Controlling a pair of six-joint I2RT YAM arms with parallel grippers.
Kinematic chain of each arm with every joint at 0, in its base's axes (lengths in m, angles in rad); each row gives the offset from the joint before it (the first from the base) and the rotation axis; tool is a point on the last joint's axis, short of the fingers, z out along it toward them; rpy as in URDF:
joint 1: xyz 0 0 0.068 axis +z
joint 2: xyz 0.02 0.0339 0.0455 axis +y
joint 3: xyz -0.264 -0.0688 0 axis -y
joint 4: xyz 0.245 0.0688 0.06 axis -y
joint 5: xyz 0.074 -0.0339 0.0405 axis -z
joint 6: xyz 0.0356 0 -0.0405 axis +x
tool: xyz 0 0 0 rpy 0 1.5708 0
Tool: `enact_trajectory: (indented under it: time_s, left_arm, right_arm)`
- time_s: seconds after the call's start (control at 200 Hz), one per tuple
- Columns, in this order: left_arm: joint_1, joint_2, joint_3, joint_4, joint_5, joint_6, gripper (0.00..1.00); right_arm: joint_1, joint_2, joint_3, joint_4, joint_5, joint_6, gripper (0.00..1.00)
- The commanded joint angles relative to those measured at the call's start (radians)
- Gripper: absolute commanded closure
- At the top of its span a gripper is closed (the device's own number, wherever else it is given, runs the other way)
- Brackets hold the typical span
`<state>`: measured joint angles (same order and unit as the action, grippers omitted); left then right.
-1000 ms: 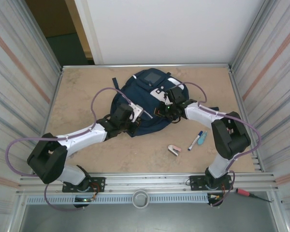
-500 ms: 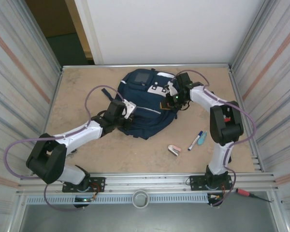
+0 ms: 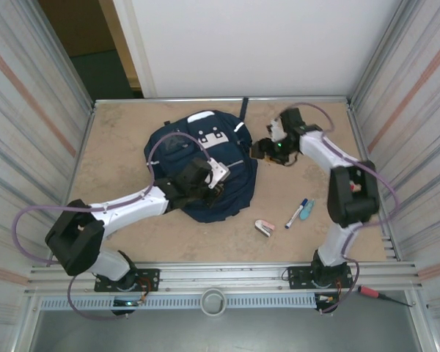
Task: Pack books, pencil case, and school supplies into a backpack
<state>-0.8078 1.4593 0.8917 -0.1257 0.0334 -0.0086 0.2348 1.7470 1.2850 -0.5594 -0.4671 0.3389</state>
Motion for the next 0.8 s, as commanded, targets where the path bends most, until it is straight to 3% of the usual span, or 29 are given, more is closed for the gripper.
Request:
enact_trajectory:
  time_s: [0.0,0.12,0.276,0.321,0.416,0.476,0.581,0.797]
  left_arm:
    - [-0.006,0.003,0.047,0.021,0.010,-0.023,1.00]
    - [-0.005,0.004,0.042,0.018,0.004,-0.018,1.00]
    - [-0.005,-0.003,0.030,0.005,-0.006,-0.017,1.00]
    - [-0.006,-0.014,0.021,0.003,-0.016,-0.017,1.00]
    - [0.005,-0.053,-0.015,-0.004,-0.029,-0.008,1.00]
    - [0.027,-0.083,-0.047,-0.018,-0.027,0.000,1.00]
    - [0.087,-0.125,-0.111,-0.044,-0.021,0.009,1.00]
    - [0.187,-0.183,-0.175,-0.059,-0.074,0.017,1.00]
  right_arm:
    - [0.048,-0.185,-0.208,0.180,0.010,0.186,0.27]
    - [0.137,-0.243,-0.385,0.362,-0.043,0.316,0.26]
    - [0.245,-0.158,-0.381,0.445,-0.002,0.373,0.27]
    - [0.242,-0.125,-0.371,0.448,0.009,0.378,0.38]
    - [0.198,-0.118,-0.371,0.453,0.034,0.352,0.78]
    - [0.157,-0.128,-0.349,0.422,0.035,0.304,0.92]
    - [0.097,-0.129,-0.280,0.342,0.021,0.204,0.98]
    - [0.019,-0.036,-0.124,0.259,-0.100,0.105,1.00]
